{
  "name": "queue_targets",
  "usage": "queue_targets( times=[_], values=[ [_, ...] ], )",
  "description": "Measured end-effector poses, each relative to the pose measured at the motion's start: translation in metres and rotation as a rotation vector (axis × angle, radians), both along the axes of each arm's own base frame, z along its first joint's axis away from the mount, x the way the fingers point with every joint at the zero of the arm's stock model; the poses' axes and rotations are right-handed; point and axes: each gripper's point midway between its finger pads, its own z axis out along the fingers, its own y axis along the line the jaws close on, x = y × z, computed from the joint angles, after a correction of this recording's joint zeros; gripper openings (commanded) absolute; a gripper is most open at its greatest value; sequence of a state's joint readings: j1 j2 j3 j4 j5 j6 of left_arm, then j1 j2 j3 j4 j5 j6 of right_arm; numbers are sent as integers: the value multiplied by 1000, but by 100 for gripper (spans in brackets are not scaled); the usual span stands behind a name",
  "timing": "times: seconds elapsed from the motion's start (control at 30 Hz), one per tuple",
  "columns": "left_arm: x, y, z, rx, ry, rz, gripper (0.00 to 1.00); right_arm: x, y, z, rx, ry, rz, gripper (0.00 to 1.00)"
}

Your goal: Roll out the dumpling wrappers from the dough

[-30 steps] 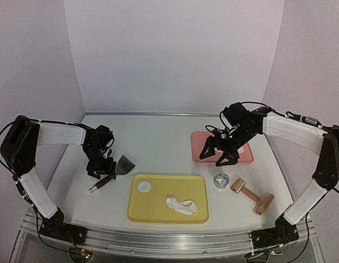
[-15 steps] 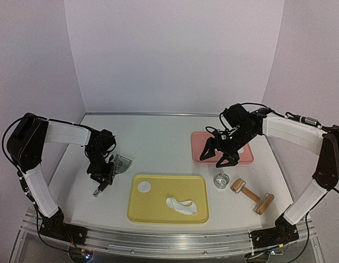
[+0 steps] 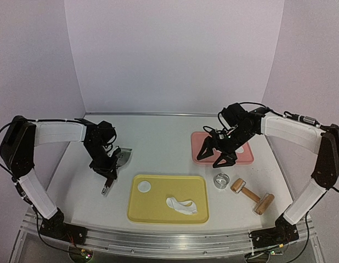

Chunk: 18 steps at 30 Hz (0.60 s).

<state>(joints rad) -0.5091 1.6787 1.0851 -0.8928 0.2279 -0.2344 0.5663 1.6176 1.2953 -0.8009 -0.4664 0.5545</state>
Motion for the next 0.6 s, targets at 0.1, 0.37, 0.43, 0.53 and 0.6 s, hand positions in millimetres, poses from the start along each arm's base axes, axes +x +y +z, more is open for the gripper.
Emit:
queue_targets(
  times=[0.1,0.37,0.43,0.53,0.6],
  values=[
    [-1,-34,36,-94,-84,-105,0,4,19,4,41,19,31,85],
    [-55,-105,70,-218,-112,-376,0,14,67,10,149,92,81,82],
    [-68,-110,69,-219,-96,-413,0,14,74,14,174,109,85,77],
    [-79,-117,67,-217,-89,-453,0,11,77,17,199,129,88,74],
    [-90,-124,64,-212,-77,-498,0,6,82,19,220,154,100,70]
  ],
)
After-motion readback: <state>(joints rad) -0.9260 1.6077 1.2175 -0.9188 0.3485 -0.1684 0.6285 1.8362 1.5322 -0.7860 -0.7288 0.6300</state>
